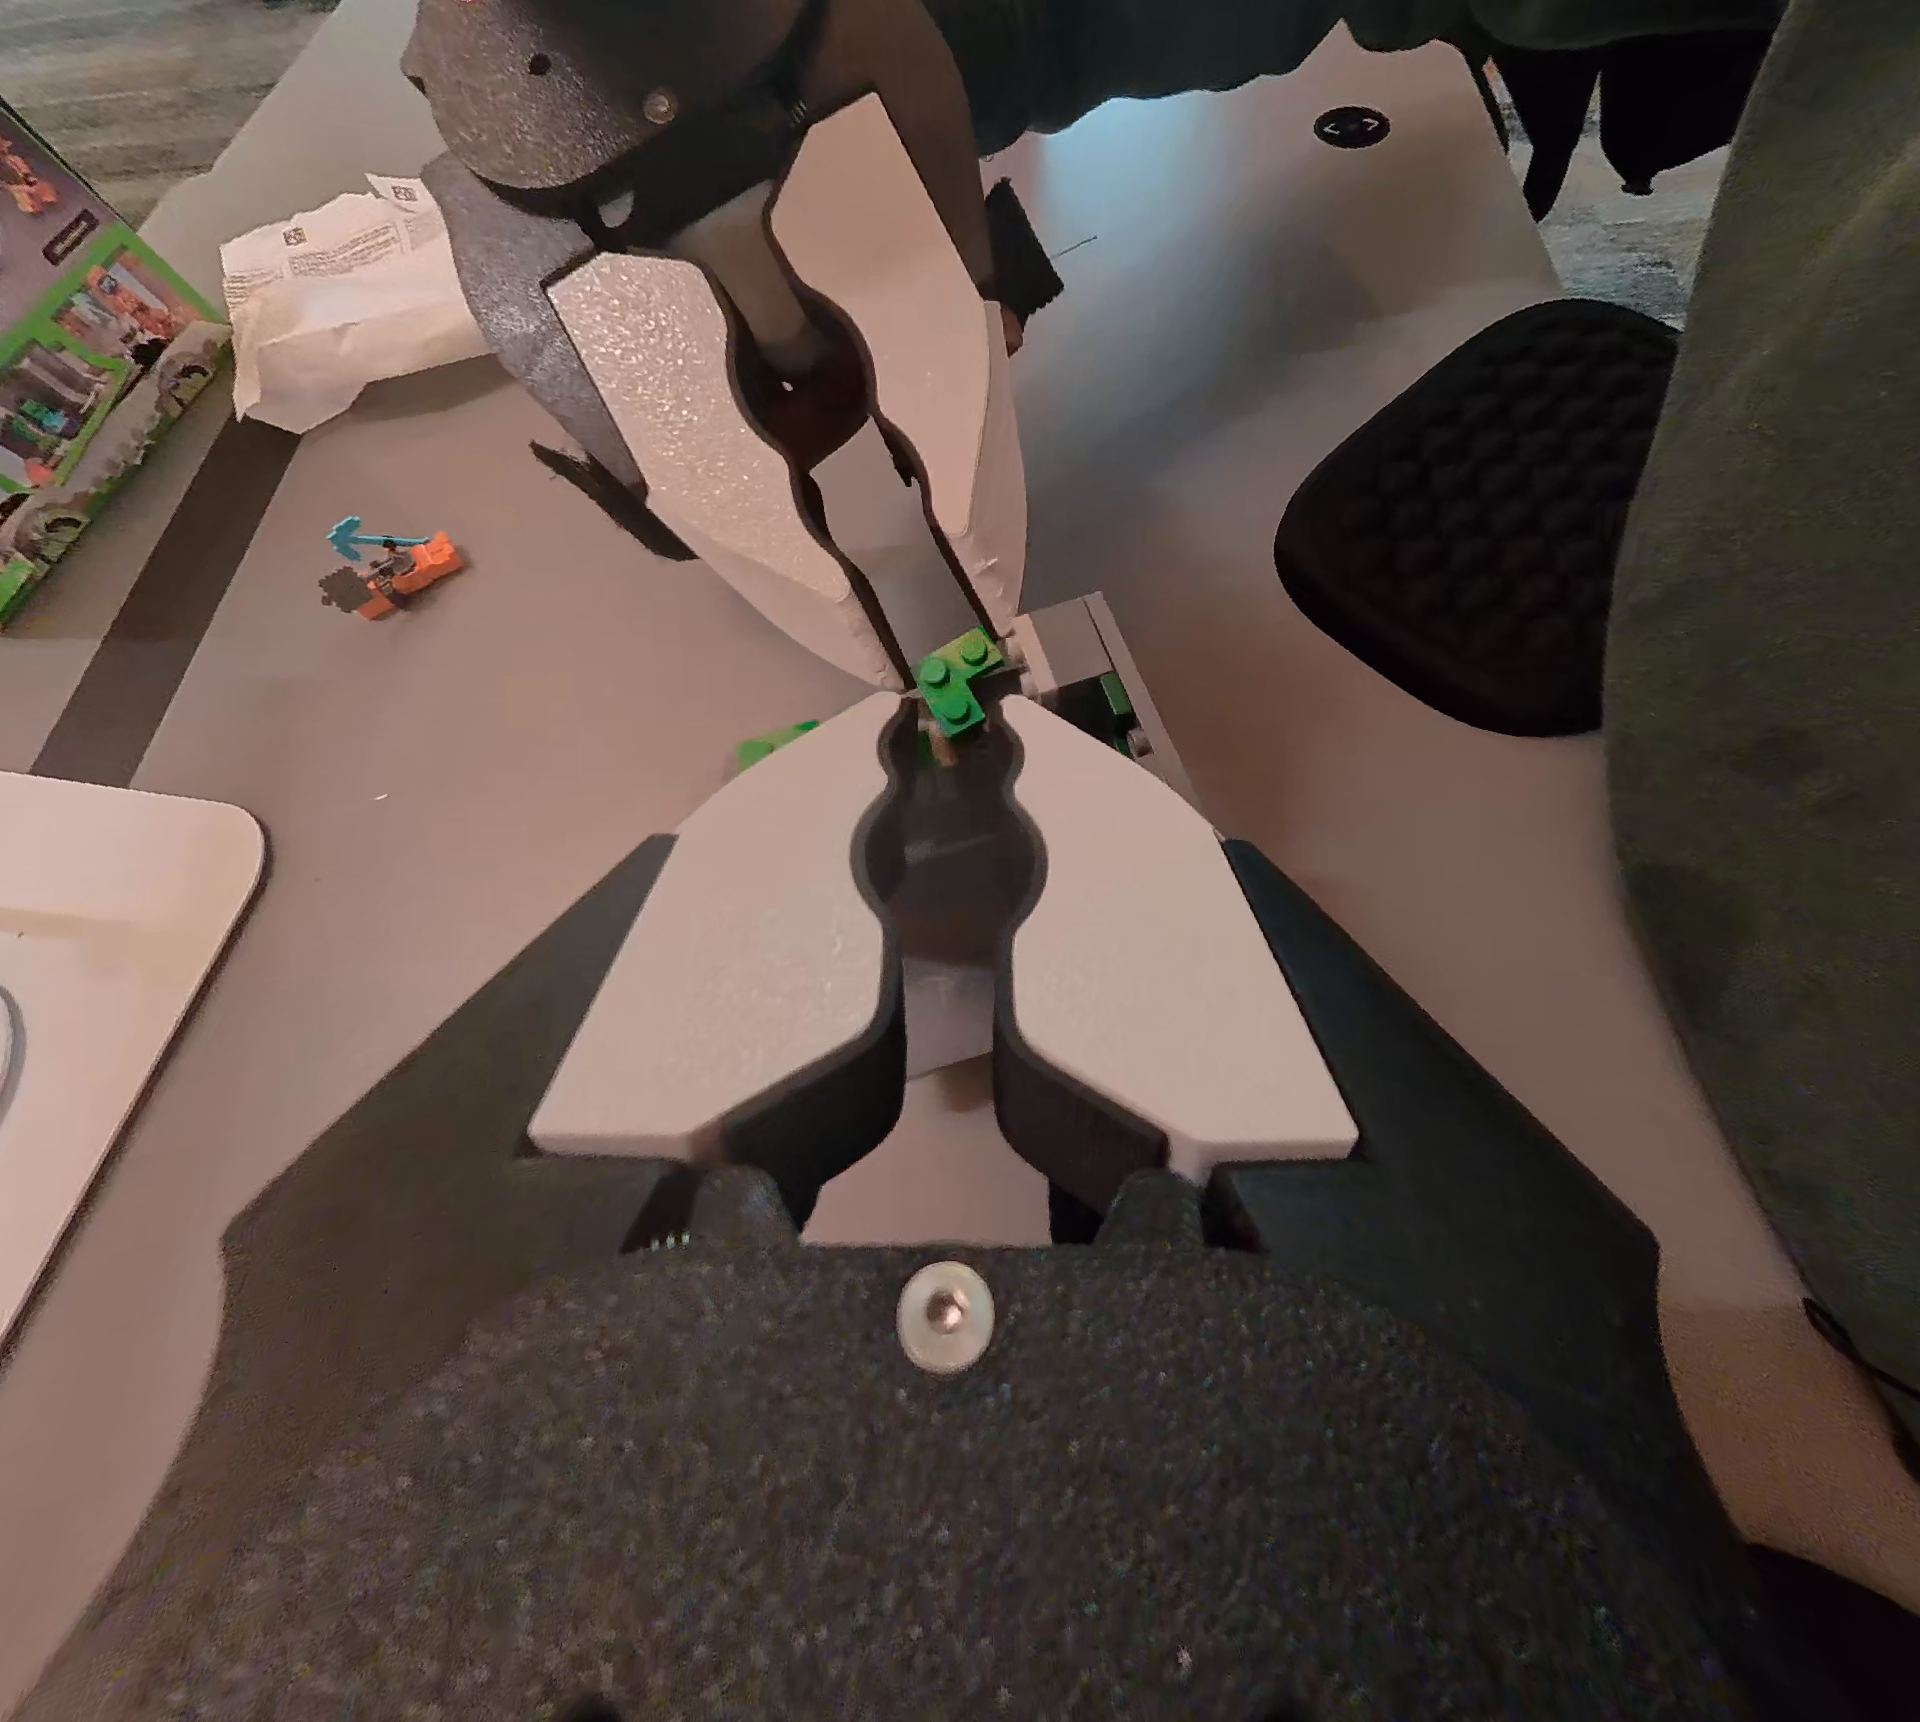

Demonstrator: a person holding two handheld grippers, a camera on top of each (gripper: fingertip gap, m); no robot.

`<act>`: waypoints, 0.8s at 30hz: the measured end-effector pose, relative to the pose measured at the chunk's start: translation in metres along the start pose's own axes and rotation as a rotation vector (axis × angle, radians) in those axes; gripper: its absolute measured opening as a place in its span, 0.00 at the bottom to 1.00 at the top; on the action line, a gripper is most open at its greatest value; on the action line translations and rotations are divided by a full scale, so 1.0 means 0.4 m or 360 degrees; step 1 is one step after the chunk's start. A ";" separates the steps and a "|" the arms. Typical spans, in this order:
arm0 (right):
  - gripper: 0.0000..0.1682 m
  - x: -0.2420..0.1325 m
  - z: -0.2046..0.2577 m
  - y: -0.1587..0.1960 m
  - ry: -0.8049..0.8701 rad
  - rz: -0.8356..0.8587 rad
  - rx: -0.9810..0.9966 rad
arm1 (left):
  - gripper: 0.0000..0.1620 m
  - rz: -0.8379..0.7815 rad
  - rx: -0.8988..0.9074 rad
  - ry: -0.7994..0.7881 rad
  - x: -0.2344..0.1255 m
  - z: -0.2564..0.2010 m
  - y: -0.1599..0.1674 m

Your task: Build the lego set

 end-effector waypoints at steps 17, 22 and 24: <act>0.09 -0.016 0.015 -0.007 0.0017 -0.0010 -0.0013 | 0.05 0.0126 0.0123 0.0090 -0.011 0.006 -0.017; 0.09 -0.017 0.025 -0.008 0.0014 0.0042 -0.0006 | 0.06 0.0176 0.0180 0.0115 -0.001 0.002 -0.021; 0.09 -0.016 0.026 -0.009 0.0013 0.0056 -0.0005 | 0.06 0.0187 0.0199 0.0120 0.001 0.001 -0.022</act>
Point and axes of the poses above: each gripper's, where its closed fingertips meet, x out along the fingers, y out of its underside, z = x × y across the jaws, the point moved 8 cm from there along -x, back along the fingers, and after that the axes turned 13 degrees about -y, right-handed, at the moved point
